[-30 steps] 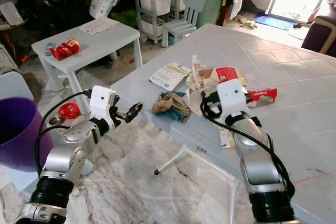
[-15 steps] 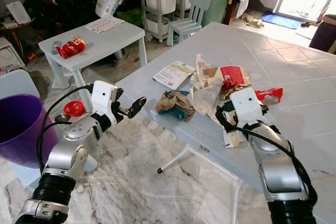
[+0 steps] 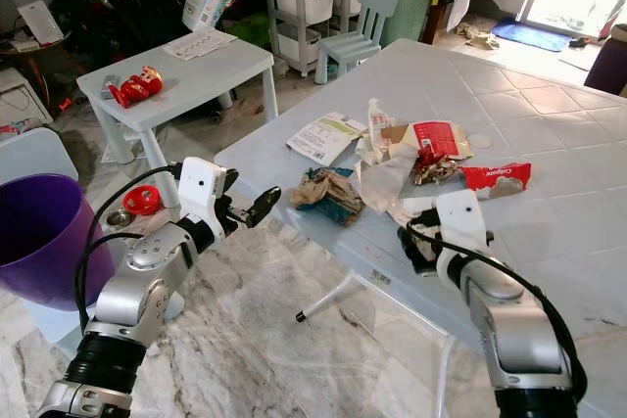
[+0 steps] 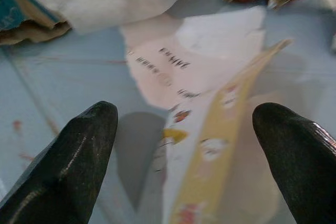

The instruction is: Picking trash to rubbish bin

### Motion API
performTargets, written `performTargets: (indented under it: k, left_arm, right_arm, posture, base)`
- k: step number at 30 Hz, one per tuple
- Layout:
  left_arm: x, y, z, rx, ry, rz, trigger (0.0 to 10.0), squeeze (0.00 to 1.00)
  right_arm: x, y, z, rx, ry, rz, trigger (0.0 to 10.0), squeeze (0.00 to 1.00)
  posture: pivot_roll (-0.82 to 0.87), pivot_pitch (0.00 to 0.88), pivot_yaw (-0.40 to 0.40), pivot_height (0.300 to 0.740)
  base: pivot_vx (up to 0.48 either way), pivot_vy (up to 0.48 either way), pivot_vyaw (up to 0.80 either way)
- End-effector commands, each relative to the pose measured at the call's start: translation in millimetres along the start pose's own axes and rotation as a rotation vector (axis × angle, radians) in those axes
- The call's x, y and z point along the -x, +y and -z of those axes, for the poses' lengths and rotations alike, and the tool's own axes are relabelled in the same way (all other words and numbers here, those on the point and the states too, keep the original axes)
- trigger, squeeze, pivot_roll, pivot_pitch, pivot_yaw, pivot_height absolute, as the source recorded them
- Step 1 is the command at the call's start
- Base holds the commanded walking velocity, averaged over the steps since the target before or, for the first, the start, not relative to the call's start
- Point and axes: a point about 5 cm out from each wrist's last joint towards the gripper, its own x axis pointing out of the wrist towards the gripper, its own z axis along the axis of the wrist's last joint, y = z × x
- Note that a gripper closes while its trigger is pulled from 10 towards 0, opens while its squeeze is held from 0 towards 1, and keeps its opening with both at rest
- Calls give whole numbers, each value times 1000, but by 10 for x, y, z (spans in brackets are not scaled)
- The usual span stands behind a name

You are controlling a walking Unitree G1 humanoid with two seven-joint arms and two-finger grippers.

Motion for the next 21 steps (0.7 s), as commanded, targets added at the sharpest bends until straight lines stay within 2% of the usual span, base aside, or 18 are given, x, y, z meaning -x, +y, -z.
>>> performTargets:
  k: [1, 2, 3, 8, 16, 21]
  left_arm:
    - [-18, -16, -38, -25, -6, 18, 10000, 0]
    - [-17, -17, -39, -25, -6, 18, 10000, 0]
    - [-15, -16, -37, -24, -5, 17, 10000, 0]
    - [-28, -7, -26, -14, 1, 21, 10000, 0]
    - [-67, 34, -56, -8, -5, 12, 10000, 0]
    - [-128, -13, -49, 0, 5, 61, 10000, 0]
  right_arm:
    - [17, 9, 3, -17, 1, -9, 1647, 0]
    - [17, 16, 7, -19, 3, -9, 1647, 0]
    - [15, 33, 15, -29, 3, -14, 0, 0]
    - [4, 89, 13, -60, -15, -8, 0, 0]
    - [33, 31, -18, -97, -47, 52, 0, 0]
    - [51, 35, -21, -97, -57, 63, 0, 0]
  posture:
    - [-87, 31, 8, 740]
    - [-87, 31, 8, 740]
    - [-85, 31, 9, 740]
    - [-85, 28, 13, 740]
    - [-93, 30, 24, 740]
    - [-92, 35, 27, 740]
  base:
    - [0, 0, 0]
    - [0, 0, 0]
    - [0, 0, 0]
    - [0, 0, 0]
    - [0, 0, 0]
    - [0, 0, 0]
